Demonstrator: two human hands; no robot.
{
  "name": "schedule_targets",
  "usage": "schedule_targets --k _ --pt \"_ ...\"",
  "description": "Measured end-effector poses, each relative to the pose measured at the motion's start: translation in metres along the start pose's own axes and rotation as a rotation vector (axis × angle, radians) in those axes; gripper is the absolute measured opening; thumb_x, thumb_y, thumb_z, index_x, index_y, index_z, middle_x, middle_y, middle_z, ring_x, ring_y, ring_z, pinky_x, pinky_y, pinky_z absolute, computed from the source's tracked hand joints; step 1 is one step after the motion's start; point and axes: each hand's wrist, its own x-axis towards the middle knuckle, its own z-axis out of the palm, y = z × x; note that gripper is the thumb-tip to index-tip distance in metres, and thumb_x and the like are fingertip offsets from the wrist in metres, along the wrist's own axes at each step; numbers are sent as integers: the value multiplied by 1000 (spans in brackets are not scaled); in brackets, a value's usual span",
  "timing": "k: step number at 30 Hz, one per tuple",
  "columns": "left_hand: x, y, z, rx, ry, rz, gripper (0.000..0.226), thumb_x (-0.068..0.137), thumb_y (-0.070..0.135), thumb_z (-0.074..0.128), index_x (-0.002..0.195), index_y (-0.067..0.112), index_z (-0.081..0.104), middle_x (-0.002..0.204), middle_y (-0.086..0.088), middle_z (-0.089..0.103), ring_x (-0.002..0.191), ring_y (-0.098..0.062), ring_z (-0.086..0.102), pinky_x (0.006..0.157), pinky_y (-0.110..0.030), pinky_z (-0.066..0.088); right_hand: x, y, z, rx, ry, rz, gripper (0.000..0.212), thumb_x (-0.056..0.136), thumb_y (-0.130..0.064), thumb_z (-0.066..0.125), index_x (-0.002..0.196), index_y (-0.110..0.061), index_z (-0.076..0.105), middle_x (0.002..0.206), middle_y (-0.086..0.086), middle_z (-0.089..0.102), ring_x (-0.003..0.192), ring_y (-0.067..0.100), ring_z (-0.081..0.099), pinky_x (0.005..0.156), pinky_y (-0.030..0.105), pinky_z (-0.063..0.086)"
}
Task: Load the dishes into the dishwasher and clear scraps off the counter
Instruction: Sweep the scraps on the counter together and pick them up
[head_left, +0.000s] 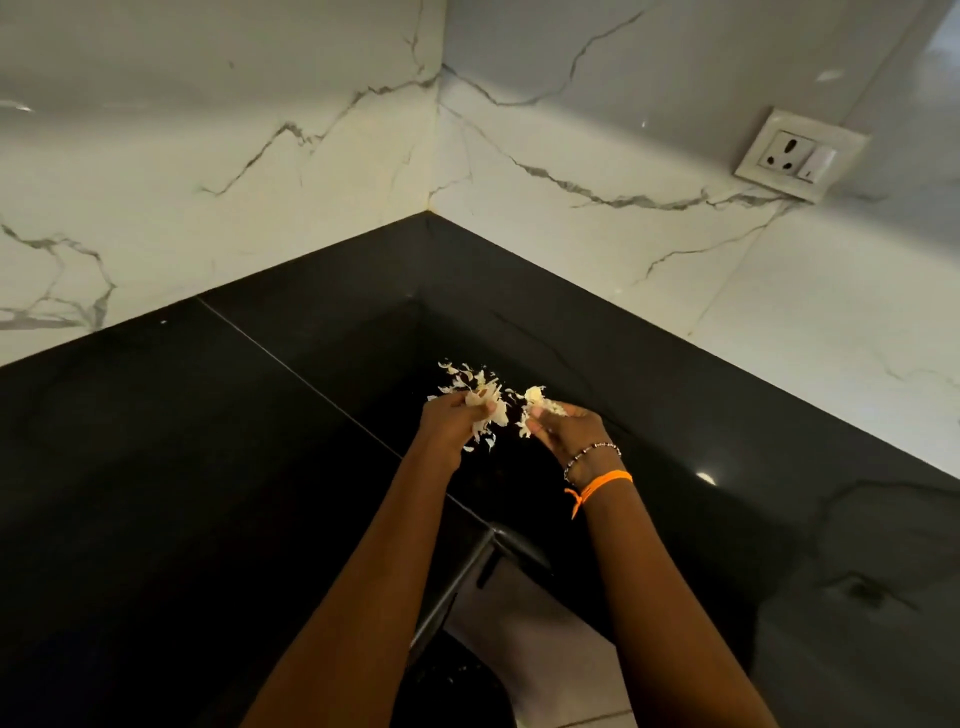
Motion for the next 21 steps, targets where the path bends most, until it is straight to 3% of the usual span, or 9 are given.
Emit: schedule_targets --k 3,5,11,14,18,21 --pt "-20 -7 7 -6 -27 19 15 83 -3 63 95 5 64 101 -12 65 100 -24 60 94 -34 47 -21 -3 -15 62 -40 0 25 82 12 57 107 13 56 72 10 66 75 18 60 58 17 57" --pt "-36 -12 14 1 -45 37 14 83 -3 62 82 11 65 91 -10 66 100 -26 61 97 -37 47 -38 -3 -26 86 -64 -5 30 83 12 56 113 14 54 81 12 61 78 19 60 58 17 56" --pt "-92 -46 33 34 -55 36 9 86 2 60 90 9 65 93 -10 67 89 -21 63 89 -35 50 -95 1 -69 131 -107 34 33 84 8 58 117 10 54 99 16 63 81 17 61 63 18 56" --pt "-119 -75 36 88 -37 19 10 86 6 61 94 10 64 96 -8 65 94 -20 61 92 -35 47 -124 13 -91 96 -147 30 29 85 2 60 112 10 58 91 14 64 80 16 61 68 18 55" --pt "-144 -116 28 150 16 1 4 85 9 64 85 13 65 94 -9 65 91 -22 61 89 -38 47 -142 41 -113 123 -153 49 32 85 11 54 117 18 52 80 13 65 77 19 61 60 18 57" --pt "-160 -142 13 118 24 10 7 84 2 63 88 7 66 86 -9 65 77 -16 61 70 -24 50 -151 64 -126 59 -167 83 31 85 11 54 115 18 52 70 8 68 70 17 63 59 18 56"
